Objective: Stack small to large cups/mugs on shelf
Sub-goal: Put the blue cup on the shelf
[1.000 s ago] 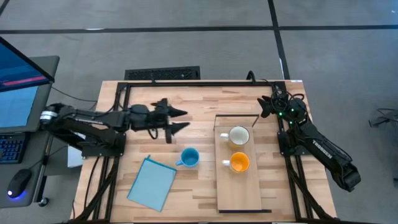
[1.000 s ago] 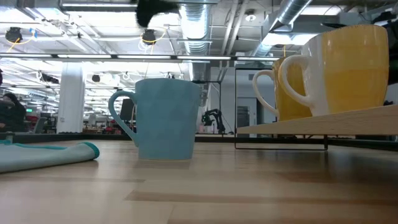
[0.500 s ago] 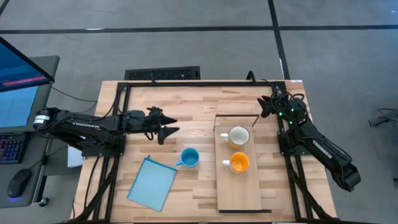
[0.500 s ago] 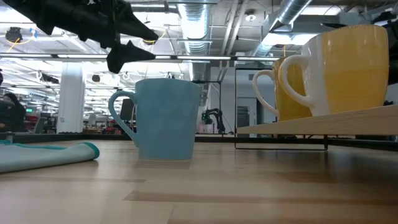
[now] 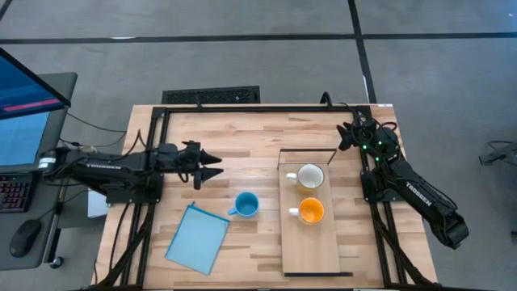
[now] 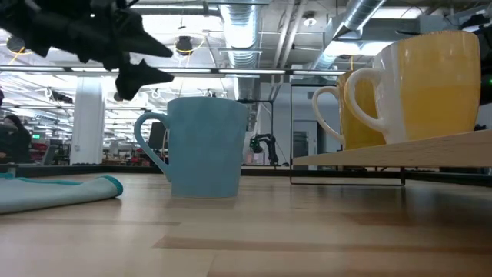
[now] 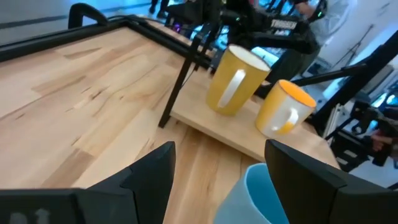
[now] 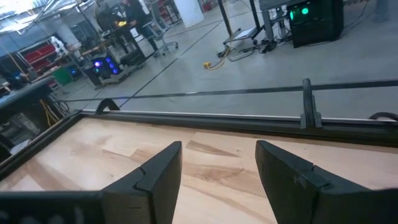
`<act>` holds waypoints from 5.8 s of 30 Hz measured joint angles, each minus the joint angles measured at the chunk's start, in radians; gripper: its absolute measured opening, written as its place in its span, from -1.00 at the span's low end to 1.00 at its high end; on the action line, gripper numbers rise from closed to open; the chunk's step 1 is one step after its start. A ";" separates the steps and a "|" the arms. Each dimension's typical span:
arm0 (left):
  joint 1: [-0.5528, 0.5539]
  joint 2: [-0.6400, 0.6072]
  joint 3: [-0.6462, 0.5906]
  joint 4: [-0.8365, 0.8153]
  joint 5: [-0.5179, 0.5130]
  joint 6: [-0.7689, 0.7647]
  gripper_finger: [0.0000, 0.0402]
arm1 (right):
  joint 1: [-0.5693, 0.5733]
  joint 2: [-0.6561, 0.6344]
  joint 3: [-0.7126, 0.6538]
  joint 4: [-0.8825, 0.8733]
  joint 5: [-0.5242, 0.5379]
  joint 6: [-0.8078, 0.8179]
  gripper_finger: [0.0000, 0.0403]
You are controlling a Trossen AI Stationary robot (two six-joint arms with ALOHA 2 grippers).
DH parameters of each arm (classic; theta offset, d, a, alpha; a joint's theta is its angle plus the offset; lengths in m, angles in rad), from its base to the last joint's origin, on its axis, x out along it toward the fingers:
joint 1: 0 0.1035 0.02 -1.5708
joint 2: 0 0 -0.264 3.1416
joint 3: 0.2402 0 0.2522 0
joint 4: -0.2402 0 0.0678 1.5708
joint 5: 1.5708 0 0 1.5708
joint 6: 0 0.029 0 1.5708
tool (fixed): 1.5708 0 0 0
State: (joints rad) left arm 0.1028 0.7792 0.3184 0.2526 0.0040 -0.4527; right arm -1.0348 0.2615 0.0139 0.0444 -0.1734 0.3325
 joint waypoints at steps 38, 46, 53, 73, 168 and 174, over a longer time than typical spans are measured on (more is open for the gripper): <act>-0.412 0.543 0.103 0.121 -0.096 -0.123 -0.16 | 0.000 0.000 0.000 -0.007 0.018 0.000 0.12; -0.430 0.663 0.239 -0.061 -0.111 -0.164 -0.16 | 0.000 0.000 0.000 -0.025 0.017 0.000 0.12; -0.429 0.678 0.322 -0.195 -0.192 -0.191 -0.16 | 0.000 0.000 0.000 -0.027 0.017 0.000 0.12; -0.428 0.678 0.329 -0.249 -0.255 -0.235 -0.34 | 0.000 0.000 0.000 -0.027 0.017 0.000 0.12; -0.442 1.142 1.447 -0.712 0.051 0.373 -0.83 | 0.008 0.144 0.000 -0.029 0.018 -0.034 0.12; -0.421 1.211 1.501 -0.742 0.215 0.382 -0.83 | 0.007 0.156 0.000 -0.027 0.016 -0.040 0.12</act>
State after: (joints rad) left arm -0.3186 1.9898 1.8191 -0.4897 0.2186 -0.0710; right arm -1.0275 0.4177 0.0139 0.0172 -0.1572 0.2927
